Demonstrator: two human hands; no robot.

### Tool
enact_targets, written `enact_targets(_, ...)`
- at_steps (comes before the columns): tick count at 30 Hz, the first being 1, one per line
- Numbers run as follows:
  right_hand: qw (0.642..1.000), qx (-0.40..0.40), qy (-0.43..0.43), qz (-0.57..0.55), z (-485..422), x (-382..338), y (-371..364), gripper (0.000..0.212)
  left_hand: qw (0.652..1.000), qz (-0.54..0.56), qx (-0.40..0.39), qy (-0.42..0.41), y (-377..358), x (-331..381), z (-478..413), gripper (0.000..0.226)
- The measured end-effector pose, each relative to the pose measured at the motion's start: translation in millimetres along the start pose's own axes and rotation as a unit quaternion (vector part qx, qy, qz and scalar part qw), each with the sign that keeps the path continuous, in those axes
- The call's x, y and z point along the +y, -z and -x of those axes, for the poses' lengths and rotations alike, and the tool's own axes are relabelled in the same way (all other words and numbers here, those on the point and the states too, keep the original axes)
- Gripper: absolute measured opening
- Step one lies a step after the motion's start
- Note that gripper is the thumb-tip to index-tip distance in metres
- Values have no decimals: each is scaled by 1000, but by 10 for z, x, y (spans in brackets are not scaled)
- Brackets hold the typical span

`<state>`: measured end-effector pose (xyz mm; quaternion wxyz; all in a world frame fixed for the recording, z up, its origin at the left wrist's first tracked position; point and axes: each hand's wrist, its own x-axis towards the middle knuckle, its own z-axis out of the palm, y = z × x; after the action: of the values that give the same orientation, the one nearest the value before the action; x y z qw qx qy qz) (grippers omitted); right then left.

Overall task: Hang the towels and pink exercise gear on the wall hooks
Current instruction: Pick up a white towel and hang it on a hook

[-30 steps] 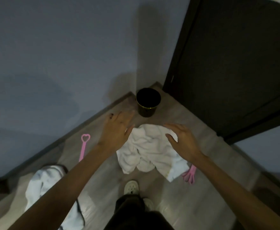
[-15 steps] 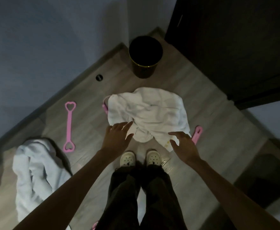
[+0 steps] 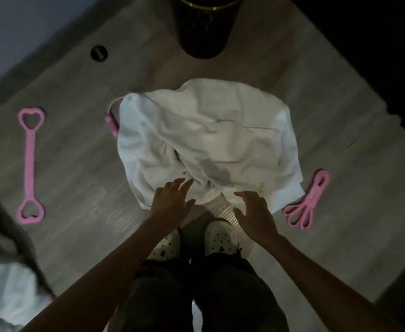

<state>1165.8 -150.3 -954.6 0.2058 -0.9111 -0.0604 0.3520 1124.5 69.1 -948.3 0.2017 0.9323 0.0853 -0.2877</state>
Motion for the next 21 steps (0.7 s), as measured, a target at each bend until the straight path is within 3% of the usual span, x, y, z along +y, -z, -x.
enact_targets(3,1000,7,16,18,-453,218,-437,53,1000,-9,-5,5,-481,-187,-449,66)
enact_targets(6,997,66,42,-9,-898,298,-729,60,1000,0,5,7,-848,-403,-892,72)
enact_targets(9,990,111,84,-31,-1360,345,-928,60,1000,-5,1,6,-1052,-546,-1285,80)
enact_targets(11,989,107,104,17,-1637,384,-999,52,1000,-21,8,0,-1130,-609,-1462,82)
enact_targets(14,987,115,115,1,-1863,414,-972,32,999,-32,42,-6,-1176,-667,-1604,68)
enact_targets(19,979,134,151,-10,-1651,280,-630,20,997,-4,72,-11,-914,-598,-1452,18)
enact_targets(21,974,168,151,-32,-1414,143,-320,18,996,30,90,2,-663,-536,-1267,20)
